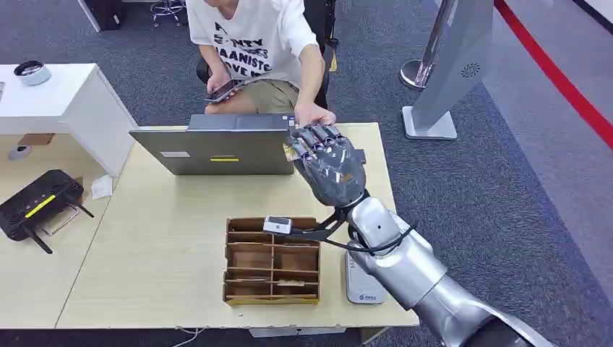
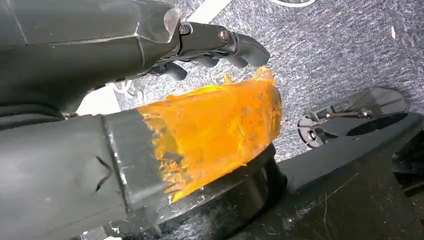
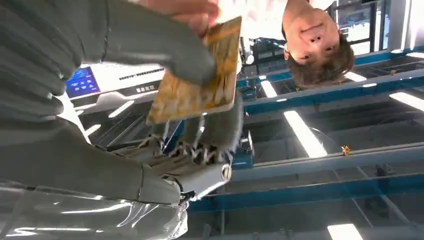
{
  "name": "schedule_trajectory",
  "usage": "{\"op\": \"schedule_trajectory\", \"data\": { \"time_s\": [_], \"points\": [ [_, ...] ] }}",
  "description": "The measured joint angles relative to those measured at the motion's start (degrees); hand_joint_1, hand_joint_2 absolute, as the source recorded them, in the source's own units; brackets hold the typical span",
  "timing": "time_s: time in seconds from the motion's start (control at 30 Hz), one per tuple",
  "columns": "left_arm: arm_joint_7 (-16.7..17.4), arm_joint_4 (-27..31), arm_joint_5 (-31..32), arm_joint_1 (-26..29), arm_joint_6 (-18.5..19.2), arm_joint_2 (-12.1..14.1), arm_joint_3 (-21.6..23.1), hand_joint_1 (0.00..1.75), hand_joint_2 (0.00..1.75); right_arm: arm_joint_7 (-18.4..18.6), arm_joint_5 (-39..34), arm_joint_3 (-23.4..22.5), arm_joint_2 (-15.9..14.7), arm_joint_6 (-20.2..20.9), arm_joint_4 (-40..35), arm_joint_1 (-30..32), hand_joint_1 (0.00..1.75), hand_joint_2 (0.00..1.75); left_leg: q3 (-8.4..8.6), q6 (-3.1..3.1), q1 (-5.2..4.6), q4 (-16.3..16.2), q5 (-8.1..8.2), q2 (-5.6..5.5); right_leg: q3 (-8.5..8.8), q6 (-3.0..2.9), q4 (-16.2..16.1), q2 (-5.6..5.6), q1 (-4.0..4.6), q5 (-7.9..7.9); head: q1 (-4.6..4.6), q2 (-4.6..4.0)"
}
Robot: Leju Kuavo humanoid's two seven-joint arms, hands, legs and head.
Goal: Pass the card to the sensor for recognition and then transmit it.
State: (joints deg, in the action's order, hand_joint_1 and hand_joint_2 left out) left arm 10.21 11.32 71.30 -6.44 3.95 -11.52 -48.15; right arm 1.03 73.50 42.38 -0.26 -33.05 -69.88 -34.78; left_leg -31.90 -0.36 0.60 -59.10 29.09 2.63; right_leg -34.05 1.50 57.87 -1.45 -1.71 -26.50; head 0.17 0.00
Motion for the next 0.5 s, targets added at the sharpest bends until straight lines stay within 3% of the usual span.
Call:
{"op": "schedule_trajectory", "data": {
  "time_s": [0.5],
  "points": [
    [0.0,0.0,-0.1,0.0,0.0,0.0,0.0,0.00,0.00,0.0,-0.3,-0.1,0.0,0.1,0.1,0.2,1.75,1.75,0.00,0.00,0.00,0.0,0.00,0.00,0.00,0.00,0.0,0.00,0.00,0.00,0.00,0.00]
  ]
}}
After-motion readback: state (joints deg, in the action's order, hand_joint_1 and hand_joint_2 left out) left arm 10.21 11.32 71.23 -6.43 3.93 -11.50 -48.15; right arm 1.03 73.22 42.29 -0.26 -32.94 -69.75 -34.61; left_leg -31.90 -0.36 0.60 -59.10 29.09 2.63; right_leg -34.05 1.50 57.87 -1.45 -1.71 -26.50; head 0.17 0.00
